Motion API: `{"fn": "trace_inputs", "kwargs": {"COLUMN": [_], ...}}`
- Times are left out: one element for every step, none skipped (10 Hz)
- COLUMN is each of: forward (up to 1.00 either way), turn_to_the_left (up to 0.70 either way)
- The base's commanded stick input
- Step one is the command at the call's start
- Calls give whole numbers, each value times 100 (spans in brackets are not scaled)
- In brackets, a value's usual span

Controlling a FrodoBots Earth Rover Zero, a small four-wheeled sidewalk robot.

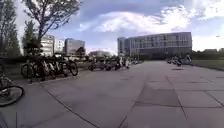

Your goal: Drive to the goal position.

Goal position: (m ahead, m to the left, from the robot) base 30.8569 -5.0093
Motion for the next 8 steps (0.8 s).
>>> {"fn": "trace_inputs", "kwargs": {"forward": [45,45,45,45,45,45,45,45], "turn_to_the_left": [-27,-27,-27,-27,-27,-27,-27,-27]}}
